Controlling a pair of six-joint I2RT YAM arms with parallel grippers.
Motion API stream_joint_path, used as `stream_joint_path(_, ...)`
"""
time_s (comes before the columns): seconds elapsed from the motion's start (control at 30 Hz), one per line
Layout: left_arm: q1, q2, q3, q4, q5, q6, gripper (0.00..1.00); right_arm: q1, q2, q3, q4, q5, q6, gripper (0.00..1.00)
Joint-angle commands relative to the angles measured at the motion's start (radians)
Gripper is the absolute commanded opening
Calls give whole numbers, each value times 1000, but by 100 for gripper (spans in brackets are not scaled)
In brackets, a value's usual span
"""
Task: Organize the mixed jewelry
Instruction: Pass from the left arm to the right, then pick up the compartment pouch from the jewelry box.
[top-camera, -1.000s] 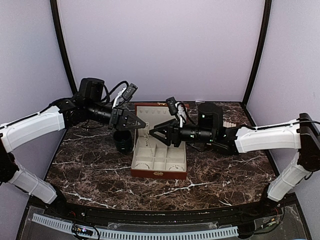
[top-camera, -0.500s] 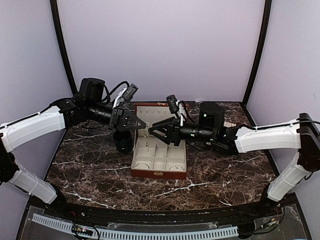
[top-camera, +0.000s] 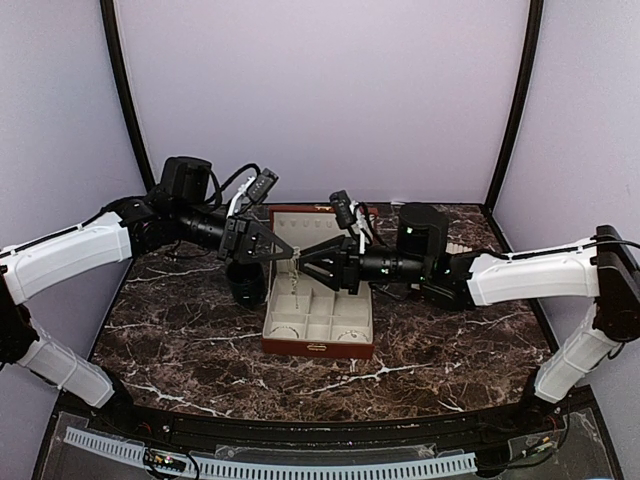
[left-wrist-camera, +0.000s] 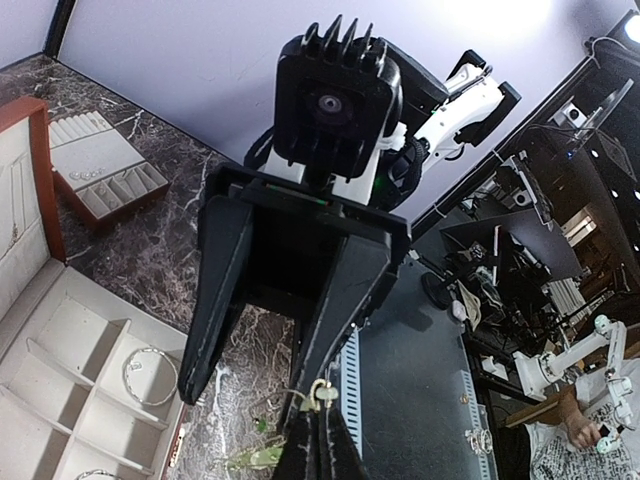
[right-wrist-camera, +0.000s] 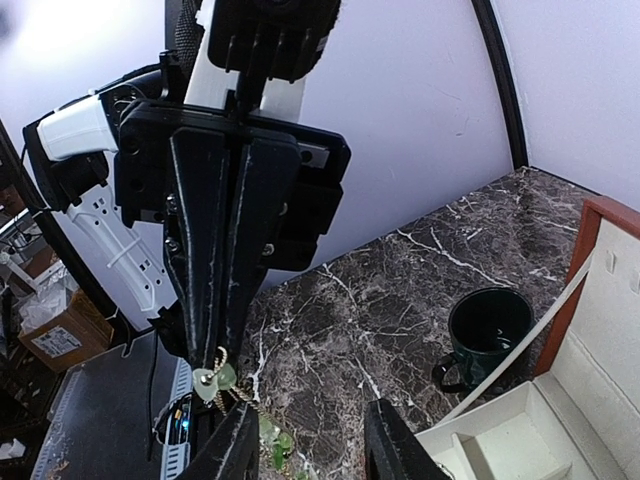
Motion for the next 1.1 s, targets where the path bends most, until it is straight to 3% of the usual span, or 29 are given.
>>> stream_joint_path(0.0, -8, 2, 17, 30, 34, -10, 0, 12, 24, 50, 52, -35, -4, 29)
stream_joint_path(0.07, -8, 0, 9, 39, 38, -18, 0, 11, 22, 51, 54, -28, -2, 16)
stream_joint_path(0.1, -8, -4, 4, 38, 35, -15, 0, 11, 17, 50, 55, -12, 3, 5)
stream_joint_path(0.17, -7, -16, -4, 31, 16, -1, 0, 10, -5, 44, 38, 34, 6, 0)
stream_joint_path(0.2, -7, -25, -9, 24, 0, 9, 6, 9, -16, 41, 22, 66, 3, 0)
stream_joint_path(0.23, -7, -32, -14, 19, -16, 22, 21, 9, -28, 39, 2, 95, -1, 0)
stream_joint_path(0.33, -7, -65, -43, 16, -106, 61, 51, 8, -57, 48, -76, 166, -31, 0)
stream_joint_path(0.43, -7, -87, -67, 30, -216, 101, 64, 8, -77, 67, -159, 207, -69, 0)
stream_joint_path(0.63, -16, -86, -105, 164, -352, 152, 64, 8, -106, 101, -288, 271, -116, 0)
stream_joint_path(0.83, -40, -8, -126, 358, -337, 149, 63, 8, -120, 108, -316, 287, -121, 0)
stream_joint_path(1.07, -42, 98, -91, 405, -312, 165, 36, 8, -126, 119, -339, 284, -118, 0)
